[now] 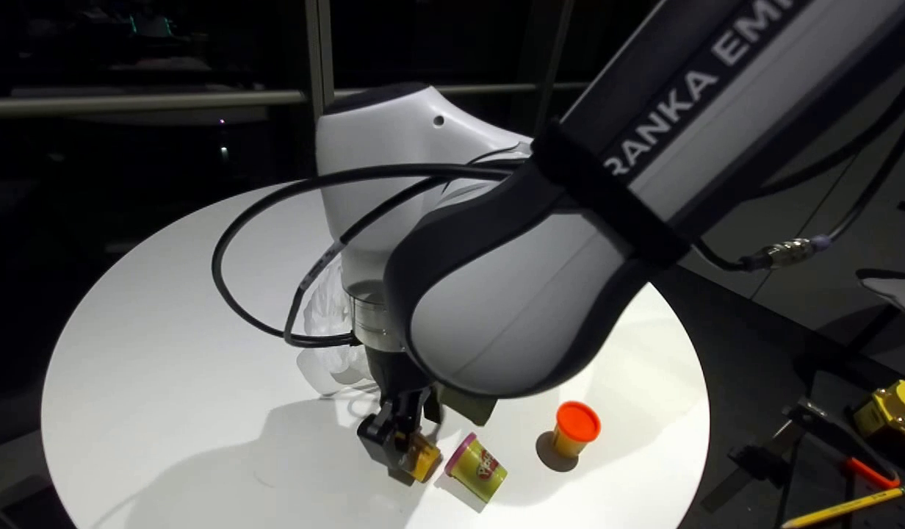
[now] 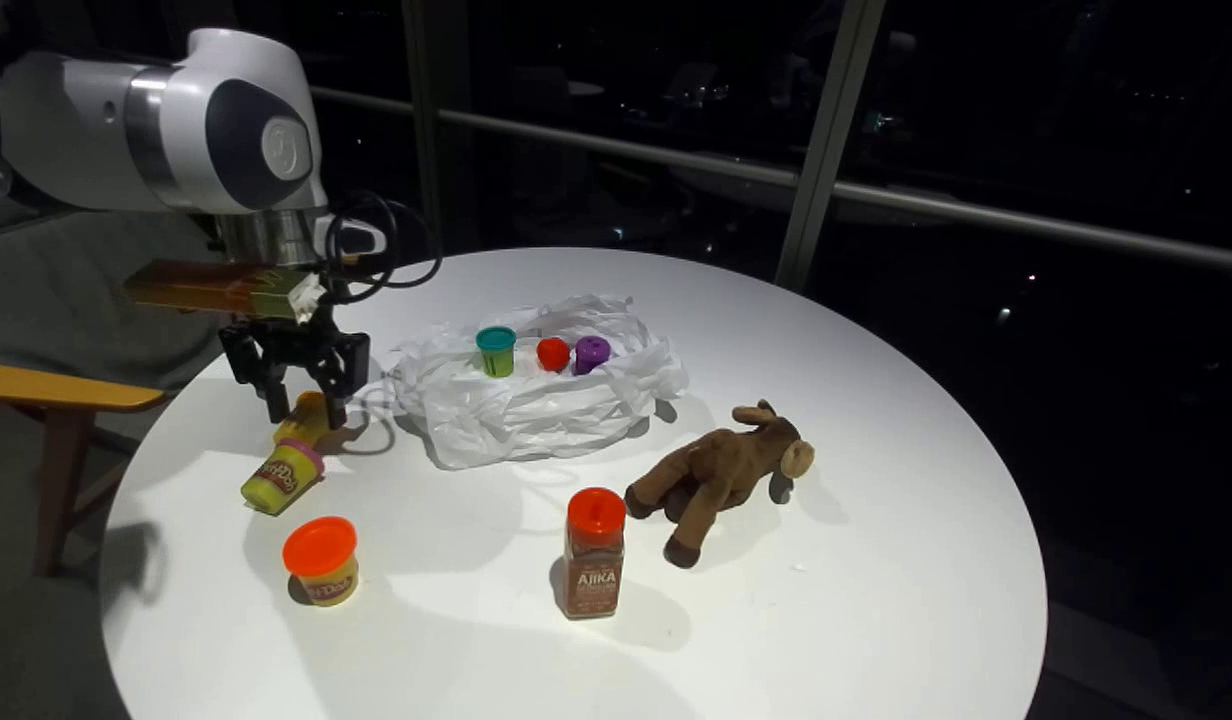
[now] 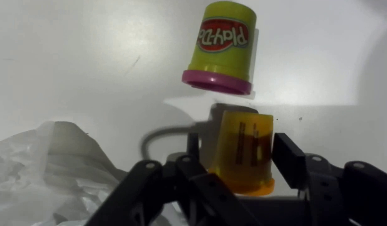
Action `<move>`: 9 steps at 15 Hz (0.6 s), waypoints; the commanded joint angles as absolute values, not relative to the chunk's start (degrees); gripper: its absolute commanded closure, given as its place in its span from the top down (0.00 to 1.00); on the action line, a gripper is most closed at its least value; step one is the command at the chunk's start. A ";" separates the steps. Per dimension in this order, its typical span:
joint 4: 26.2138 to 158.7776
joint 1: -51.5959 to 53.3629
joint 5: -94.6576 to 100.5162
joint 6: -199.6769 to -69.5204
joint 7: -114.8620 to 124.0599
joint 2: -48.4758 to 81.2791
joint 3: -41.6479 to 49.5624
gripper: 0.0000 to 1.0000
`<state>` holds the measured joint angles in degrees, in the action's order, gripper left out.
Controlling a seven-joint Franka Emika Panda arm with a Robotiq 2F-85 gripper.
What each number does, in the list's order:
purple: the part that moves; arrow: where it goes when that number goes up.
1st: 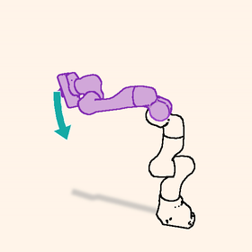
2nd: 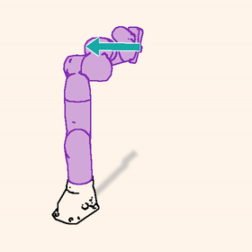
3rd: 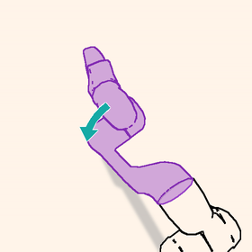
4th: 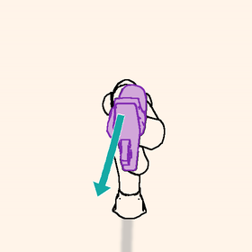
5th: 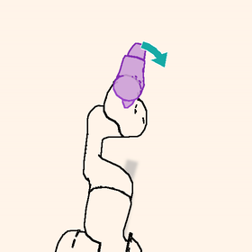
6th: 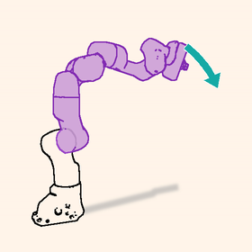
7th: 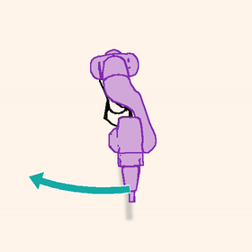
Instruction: Pick the objects on the table and put them in the plastic bag
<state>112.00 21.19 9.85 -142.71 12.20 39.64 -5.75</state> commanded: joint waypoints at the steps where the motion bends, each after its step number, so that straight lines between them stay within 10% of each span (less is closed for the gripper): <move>1: 111.00 20.50 10.28 -143.36 10.64 39.90 -4.84 0.33; 3: 110.58 19.84 9.89 -142.84 9.58 40.24 -5.00 0.20; 4: 110.67 19.54 9.71 -142.78 9.03 40.10 -5.29 0.64; 9: 110.43 19.60 10.11 -142.95 8.13 40.83 -5.03 0.91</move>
<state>111.55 20.03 9.92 -142.90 9.32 39.88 -4.79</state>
